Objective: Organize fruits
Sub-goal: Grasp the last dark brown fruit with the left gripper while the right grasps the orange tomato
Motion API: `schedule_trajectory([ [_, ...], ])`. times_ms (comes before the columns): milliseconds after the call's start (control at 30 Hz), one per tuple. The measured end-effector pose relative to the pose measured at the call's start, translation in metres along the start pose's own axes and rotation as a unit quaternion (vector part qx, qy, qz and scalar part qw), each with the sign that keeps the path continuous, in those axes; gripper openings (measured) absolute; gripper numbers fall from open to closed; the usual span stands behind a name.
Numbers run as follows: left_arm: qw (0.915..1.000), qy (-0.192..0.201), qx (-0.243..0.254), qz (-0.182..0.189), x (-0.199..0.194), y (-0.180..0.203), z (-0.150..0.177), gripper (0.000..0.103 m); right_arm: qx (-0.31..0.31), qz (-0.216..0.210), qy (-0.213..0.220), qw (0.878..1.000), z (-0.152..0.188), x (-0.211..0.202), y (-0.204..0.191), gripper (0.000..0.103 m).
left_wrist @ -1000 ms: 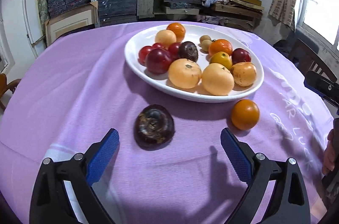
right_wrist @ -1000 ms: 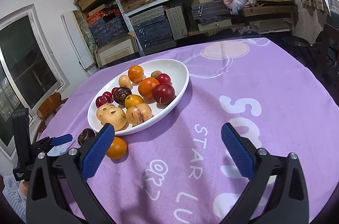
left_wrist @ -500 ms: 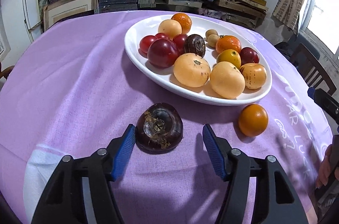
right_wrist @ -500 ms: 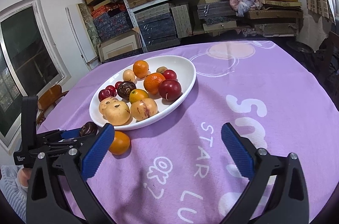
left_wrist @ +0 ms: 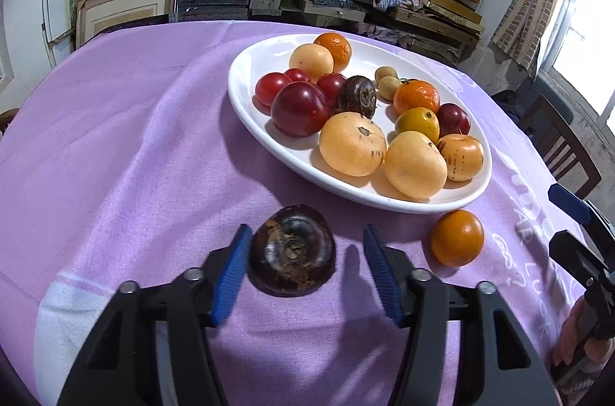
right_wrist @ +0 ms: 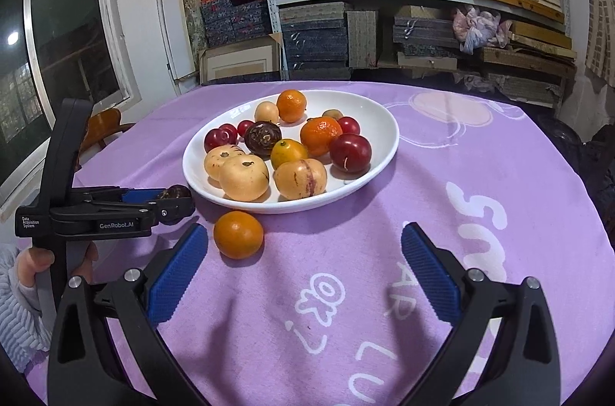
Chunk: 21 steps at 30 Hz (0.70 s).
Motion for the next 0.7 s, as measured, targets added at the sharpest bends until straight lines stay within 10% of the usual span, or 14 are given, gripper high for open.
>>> schedule_trajectory([
  [467, 0.9991, 0.012, 0.010, -0.038, -0.017, -0.014, 0.011, 0.044, -0.068, -0.019, -0.018, 0.997, 0.002, 0.002, -0.032, 0.098],
  [600, 0.9993, 0.011, -0.009, -0.033, -0.017, -0.022, 0.009, 0.044, -0.121, -0.023, -0.048, 0.991, 0.006, 0.015, -0.059, 0.063],
  [700, 0.9990, 0.016, -0.002, -0.042, -0.016, -0.021, 0.010, 0.045, -0.122, -0.034, -0.078, 0.989, 0.008, 0.032, -0.068, 0.058],
])
Point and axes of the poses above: each gripper's, at about its wrist camera, not at the fingertips, and x roughly the way its jaws point, y to its right, z to its underside, the point moved 10 cm from there along x, roughly the way its jaws point, and after that the axes turned 14 degrees about -x, right-handed, at the moved point
